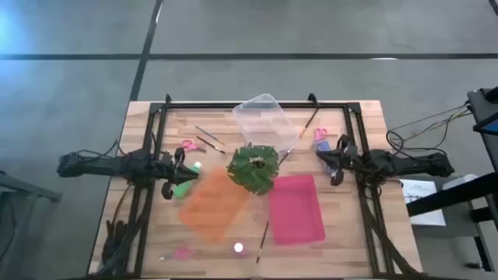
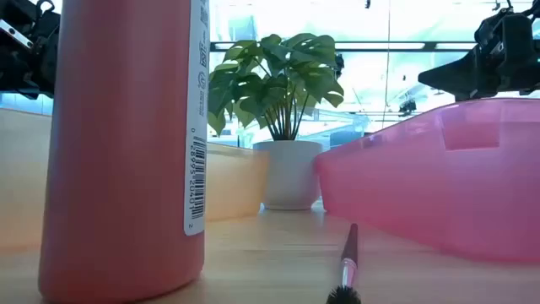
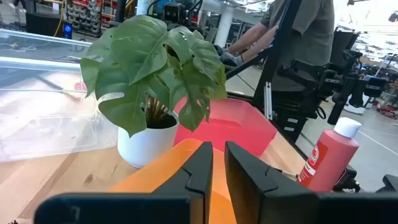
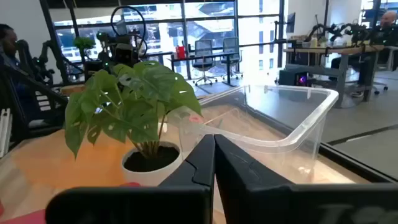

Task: Pick & Place Paint Supplies

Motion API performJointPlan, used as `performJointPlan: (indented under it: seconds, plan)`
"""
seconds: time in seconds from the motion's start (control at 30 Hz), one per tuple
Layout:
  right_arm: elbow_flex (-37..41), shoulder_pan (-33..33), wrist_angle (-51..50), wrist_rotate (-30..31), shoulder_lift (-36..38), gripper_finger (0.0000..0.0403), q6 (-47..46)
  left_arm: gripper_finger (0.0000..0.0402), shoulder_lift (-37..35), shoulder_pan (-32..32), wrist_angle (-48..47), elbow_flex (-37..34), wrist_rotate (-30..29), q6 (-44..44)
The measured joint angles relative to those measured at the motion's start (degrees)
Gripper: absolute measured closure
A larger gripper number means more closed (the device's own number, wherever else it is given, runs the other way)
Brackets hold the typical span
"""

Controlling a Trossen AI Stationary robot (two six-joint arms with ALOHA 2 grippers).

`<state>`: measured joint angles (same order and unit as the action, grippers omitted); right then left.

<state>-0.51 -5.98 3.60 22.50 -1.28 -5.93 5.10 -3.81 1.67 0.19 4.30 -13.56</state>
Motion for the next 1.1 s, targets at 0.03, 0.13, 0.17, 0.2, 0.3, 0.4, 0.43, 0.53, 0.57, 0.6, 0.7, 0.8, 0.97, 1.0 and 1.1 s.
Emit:
performJointPlan:
  seconds: [0.03,0.13,0.17,0.2,0.3,0.4,0.43,0.53,0.57,0.6,0.7,0.8,0.97,1.0,1.1]
  plan:
    - [0.0,0.0,0.0,0.0,0.0,0.0394,-0.2,0.0349,0.0,0.0,0.0,0.0,0.0,0.0]
    - [0.0,0.0,0.0,0.0,0.0,0.0394,0.3,0.0349,0.0,0.0,0.0,0.0,0.0,0.0]
    - [0.0,0.0,0.0,0.0,0.0,0.0394,0.3,0.0349,0.0,0.0,0.0,0.0,0.0,0.0]
    - [0.0,0.0,0.0,0.0,0.0,0.0394,0.3,0.0349,0.0,0.0,0.0,0.0,0.0,0.0]
    - [0.0,0.0,0.0,0.0,0.0,0.0394,-0.2,0.0349,0.0,0.0,0.0,0.0,0.0,0.0]
    - [0.0,0.0,0.0,0.0,0.0,0.0394,0.3,0.0349,0.0,0.0,0.0,0.0,0.0,0.0]
    - [0.0,0.0,0.0,0.0,0.0,0.0394,0.4,0.0349,0.0,0.0,0.0,0.0,0.0,0.0]
    - [0.0,0.0,0.0,0.0,0.0,0.0394,0.0,0.0349,0.0,0.0,0.0,0.0,0.0,0.0]
    - [0.0,0.0,0.0,0.0,0.0,0.0394,-0.2,0.0349,0.0,0.0,0.0,0.0,0.0,0.0]
    - [0.0,0.0,0.0,0.0,0.0,0.0394,-0.2,0.0349,0.0,0.0,0.0,0.0,0.0,0.0]
    - [0.0,0.0,0.0,0.0,0.0,0.0394,0.3,0.0349,0.0,0.0,0.0,0.0,0.0,0.0]
    - [0.0,0.0,0.0,0.0,0.0,0.0394,0.0,0.0349,0.0,0.0,0.0,0.0,0.0,0.0]
    - [0.0,0.0,0.0,0.0,0.0,0.0394,-0.2,0.0349,0.0,0.0,0.0,0.0,0.0,0.0]
    - [0.0,0.0,0.0,0.0,0.0,0.0394,0.0,0.0349,0.0,0.0,0.0,0.0,0.0,0.0]
    - [0.0,0.0,0.0,0.0,0.0,0.0394,0.3,0.0349,0.0,0.0,0.0,0.0,0.0,0.0]
